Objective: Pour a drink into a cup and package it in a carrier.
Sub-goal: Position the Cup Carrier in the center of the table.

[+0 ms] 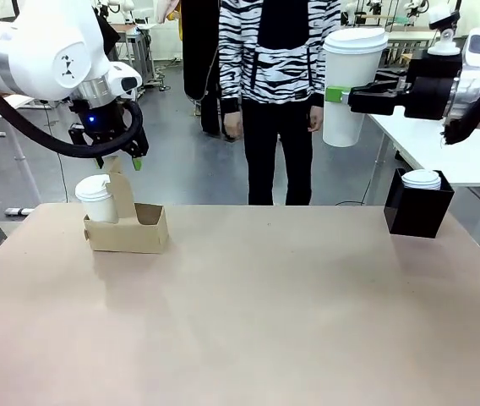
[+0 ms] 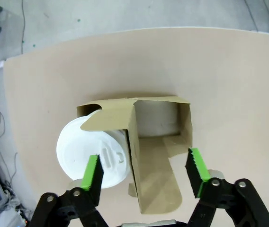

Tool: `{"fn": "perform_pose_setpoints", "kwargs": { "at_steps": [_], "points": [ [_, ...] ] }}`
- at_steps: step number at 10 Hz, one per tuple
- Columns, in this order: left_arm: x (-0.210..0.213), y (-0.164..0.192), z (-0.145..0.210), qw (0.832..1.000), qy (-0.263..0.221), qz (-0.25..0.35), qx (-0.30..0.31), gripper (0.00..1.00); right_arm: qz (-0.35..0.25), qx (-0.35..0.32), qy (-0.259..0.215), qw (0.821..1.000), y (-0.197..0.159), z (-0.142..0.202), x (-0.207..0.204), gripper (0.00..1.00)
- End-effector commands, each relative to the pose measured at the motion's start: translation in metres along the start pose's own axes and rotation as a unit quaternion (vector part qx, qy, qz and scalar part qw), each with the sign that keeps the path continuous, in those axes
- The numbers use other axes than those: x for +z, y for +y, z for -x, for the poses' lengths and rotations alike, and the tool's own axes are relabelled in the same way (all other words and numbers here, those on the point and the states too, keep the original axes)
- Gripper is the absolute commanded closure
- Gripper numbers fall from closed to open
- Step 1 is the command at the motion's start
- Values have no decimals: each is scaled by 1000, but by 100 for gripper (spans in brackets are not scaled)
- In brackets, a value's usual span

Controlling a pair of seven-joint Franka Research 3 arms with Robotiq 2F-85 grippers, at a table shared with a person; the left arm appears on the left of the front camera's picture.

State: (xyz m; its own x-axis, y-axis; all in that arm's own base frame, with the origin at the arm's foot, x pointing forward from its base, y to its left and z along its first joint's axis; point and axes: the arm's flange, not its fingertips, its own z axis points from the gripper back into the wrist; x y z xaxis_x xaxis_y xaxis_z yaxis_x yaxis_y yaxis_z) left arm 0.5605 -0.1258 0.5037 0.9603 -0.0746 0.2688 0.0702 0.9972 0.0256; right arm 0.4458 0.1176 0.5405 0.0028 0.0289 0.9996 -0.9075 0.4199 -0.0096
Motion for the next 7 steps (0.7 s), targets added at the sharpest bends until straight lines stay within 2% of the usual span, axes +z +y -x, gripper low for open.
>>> {"fn": "perform_pose_setpoints", "kwargs": {
  "at_steps": [1, 2, 4, 5, 6, 7],
  "points": [
    [0, 5, -6, 1000, 13, 6, 18, 89, -1, 2, -10, 1000, -2, -6, -4, 19],
    [1, 6, -5, 1000, 11, 6, 22, 100, -1, 2, -10, 1000, -2, -6, -4, 19],
    [3, 5, -3, 1000, 12, 2, 26, 100, -1, 2, -10, 1000, -2, -6, -4, 19],
    [3, 4, -4, 1000, 15, 2, 27, 96, -1, 2, -10, 1000, -2, -6, -4, 19],
    [2, 5, -4, 999, 20, 8, 27, 100, -1, 2, -10, 1000, -2, -6, -4, 19],
    [2, 5, -5, 999, 23, 8, 28, 100, -1, 2, -10, 1000, -2, -6, -4, 19]
  ]
}}
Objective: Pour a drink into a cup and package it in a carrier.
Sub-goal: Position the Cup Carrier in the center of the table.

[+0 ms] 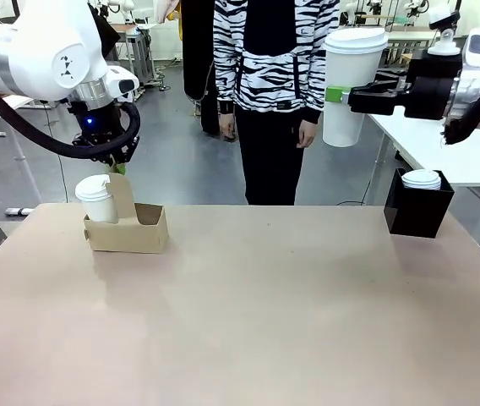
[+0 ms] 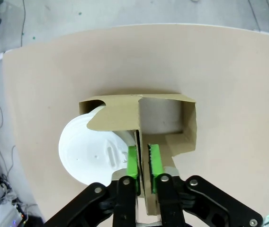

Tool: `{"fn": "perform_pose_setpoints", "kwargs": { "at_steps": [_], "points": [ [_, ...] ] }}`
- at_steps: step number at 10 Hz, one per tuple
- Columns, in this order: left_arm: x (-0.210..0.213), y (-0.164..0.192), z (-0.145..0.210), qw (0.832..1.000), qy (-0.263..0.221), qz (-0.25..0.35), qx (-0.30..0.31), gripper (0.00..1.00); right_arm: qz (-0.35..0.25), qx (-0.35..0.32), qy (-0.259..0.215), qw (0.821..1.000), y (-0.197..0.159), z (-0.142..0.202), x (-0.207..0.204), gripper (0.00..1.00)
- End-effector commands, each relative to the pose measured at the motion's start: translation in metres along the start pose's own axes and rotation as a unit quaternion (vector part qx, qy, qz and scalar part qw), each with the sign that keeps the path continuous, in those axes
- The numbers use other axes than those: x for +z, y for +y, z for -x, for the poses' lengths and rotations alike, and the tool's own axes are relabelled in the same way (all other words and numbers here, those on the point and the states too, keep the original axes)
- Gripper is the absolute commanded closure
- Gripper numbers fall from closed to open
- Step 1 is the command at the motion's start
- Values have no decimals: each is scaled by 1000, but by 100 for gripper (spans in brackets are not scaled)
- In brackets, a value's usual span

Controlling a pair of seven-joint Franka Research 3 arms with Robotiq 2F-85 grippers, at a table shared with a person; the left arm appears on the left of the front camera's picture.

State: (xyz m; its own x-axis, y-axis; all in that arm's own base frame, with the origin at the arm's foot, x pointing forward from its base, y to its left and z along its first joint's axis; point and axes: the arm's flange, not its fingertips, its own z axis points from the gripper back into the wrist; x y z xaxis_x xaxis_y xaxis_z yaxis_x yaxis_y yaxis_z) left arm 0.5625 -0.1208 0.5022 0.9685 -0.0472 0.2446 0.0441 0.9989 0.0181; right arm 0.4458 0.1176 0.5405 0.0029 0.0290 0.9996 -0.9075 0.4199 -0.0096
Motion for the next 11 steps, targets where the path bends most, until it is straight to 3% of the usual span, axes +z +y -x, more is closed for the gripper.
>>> {"fn": "perform_pose_setpoints", "kwargs": {
  "at_steps": [1, 2, 3, 7, 11],
  "points": [
    [4, 1, -4, 1000, 12, 6, 16, 100, -1, 2, -10, 1000, -2, -6, -4, 19],
    [3, 4, -9, 999, 11, -11, 39, 100, -1, 2, -10, 1000, -2, -6, -4, 19],
    [0, 0, 0, 1000, 3, 1, 1, 100, -1, 2, -10, 1000, -2, -6, -4, 19],
    [1, -2, 0, 1000, 6, 0, 7, 96, -1, 2, -10, 1000, -2, -6, -4, 19],
    [59, -46, 26, 998, -38, -44, 31, 98, -1, 2, -10, 1000, -2, -6, -4, 19]
  ]
}}
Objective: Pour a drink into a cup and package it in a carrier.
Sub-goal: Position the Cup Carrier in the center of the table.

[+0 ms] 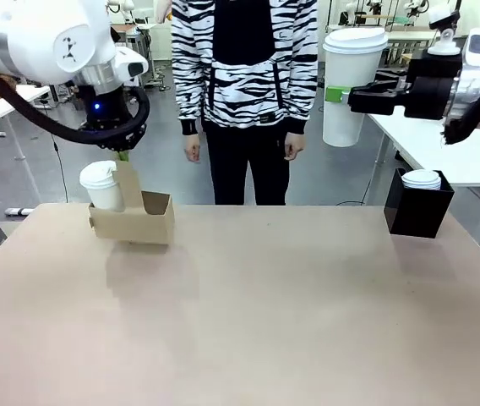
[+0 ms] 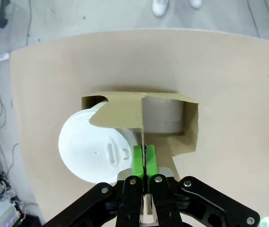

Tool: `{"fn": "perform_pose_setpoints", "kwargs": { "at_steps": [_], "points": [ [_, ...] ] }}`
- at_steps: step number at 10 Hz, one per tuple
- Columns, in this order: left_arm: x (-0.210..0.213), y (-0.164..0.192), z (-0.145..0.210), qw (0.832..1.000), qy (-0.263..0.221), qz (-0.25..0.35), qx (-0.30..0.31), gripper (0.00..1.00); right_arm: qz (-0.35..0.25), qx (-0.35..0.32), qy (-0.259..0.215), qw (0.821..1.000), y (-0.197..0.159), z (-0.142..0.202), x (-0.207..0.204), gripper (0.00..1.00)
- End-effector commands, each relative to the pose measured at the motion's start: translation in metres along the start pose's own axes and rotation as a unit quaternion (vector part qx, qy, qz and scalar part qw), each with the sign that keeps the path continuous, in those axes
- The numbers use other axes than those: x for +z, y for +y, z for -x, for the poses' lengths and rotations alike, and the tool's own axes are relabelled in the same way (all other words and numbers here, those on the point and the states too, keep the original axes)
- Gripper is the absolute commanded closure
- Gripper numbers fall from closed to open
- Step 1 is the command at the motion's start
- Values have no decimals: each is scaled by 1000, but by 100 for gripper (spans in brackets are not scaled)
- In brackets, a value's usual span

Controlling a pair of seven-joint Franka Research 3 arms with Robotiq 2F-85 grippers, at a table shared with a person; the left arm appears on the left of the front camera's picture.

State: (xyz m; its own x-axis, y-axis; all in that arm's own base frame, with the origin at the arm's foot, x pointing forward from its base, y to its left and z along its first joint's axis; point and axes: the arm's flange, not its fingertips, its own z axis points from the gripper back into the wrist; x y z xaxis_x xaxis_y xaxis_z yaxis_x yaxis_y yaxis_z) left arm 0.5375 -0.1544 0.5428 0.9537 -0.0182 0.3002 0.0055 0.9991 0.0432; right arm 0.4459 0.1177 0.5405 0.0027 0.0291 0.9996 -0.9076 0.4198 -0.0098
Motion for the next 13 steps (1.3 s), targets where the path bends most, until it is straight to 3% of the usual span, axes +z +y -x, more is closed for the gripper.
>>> {"fn": "perform_pose_setpoints", "kwargs": {
  "at_steps": [1, 6, 9, 13],
  "points": [
    [31, -26, 21, 999, -10, -20, 23, 98, -1, 2, -10, 1000, -2, -6, -4, 19],
    [79, -129, 79, 998, 9, -12, 56, 98, -1, 2, -10, 1000, -2, -6, -4, 19],
    [71, -188, 101, 998, 16, 0, 57, 98, -1, 2, -10, 1000, -2, -6, -4, 19],
    [45, -233, 114, 998, 32, 2, 56, 98, -1, 2, -10, 1000, -2, -6, -4, 19]
  ]
}}
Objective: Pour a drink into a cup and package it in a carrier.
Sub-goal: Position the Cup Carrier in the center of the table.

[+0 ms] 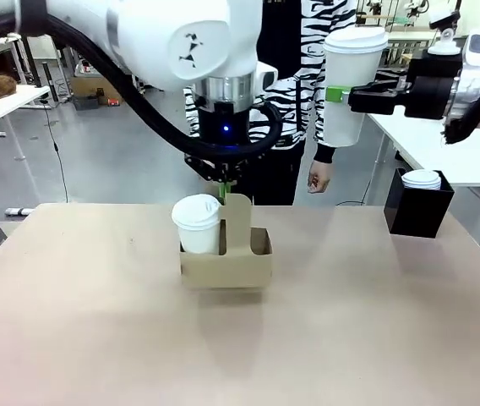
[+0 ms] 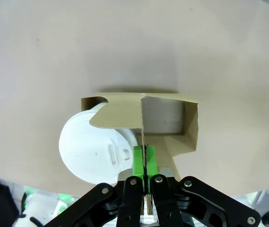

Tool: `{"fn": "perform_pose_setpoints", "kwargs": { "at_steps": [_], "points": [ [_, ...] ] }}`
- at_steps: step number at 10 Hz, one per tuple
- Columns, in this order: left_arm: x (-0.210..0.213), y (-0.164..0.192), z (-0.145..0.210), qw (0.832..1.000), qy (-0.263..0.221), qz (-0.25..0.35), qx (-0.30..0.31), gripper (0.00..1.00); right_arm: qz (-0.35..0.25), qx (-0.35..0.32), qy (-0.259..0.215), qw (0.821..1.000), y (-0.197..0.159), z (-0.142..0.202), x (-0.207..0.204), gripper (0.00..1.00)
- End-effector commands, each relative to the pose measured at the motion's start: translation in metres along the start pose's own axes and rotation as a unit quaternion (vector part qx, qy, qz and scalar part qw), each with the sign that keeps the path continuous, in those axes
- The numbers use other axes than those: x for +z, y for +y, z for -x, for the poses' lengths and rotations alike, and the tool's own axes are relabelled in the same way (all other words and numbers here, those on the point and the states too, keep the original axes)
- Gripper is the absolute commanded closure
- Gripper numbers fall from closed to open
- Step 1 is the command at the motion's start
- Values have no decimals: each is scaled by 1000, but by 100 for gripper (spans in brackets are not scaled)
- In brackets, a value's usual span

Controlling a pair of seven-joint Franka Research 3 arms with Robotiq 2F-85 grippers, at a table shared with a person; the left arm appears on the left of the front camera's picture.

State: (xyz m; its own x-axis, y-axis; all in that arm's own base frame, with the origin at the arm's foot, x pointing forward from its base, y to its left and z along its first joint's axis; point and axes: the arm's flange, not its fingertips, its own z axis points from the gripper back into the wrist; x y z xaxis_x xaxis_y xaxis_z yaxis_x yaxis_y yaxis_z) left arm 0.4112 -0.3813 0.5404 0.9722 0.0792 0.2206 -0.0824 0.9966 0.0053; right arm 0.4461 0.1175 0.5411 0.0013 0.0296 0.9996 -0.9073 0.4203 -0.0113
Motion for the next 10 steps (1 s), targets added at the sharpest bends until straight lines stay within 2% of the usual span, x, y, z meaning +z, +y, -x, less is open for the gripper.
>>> {"fn": "perform_pose_setpoints", "kwargs": {
  "at_steps": [1, 4, 8, 9, 10],
  "points": [
    [-5, -9, 0, 1000, -8, -2, 13, 98, -1, 1, -10, 1000, -2, -5, -4, 19],
    [-26, -16, 11, 1000, 10, -14, 11, 98, -1, 1, -10, 1000, -2, -5, -4, 19],
    [-48, -19, 17, 999, 9, -33, 25, 98, -1, 1, -10, 1000, -2, -5, -4, 19],
    [-52, -19, 20, 999, 15, -35, 12, 98, -1, 1, -10, 1000, -2, -5, -4, 19],
    [-42, -22, 14, 999, 26, -19, 6, 98, -1, 1, -10, 1000, -2, -5, -4, 19]
  ]
}}
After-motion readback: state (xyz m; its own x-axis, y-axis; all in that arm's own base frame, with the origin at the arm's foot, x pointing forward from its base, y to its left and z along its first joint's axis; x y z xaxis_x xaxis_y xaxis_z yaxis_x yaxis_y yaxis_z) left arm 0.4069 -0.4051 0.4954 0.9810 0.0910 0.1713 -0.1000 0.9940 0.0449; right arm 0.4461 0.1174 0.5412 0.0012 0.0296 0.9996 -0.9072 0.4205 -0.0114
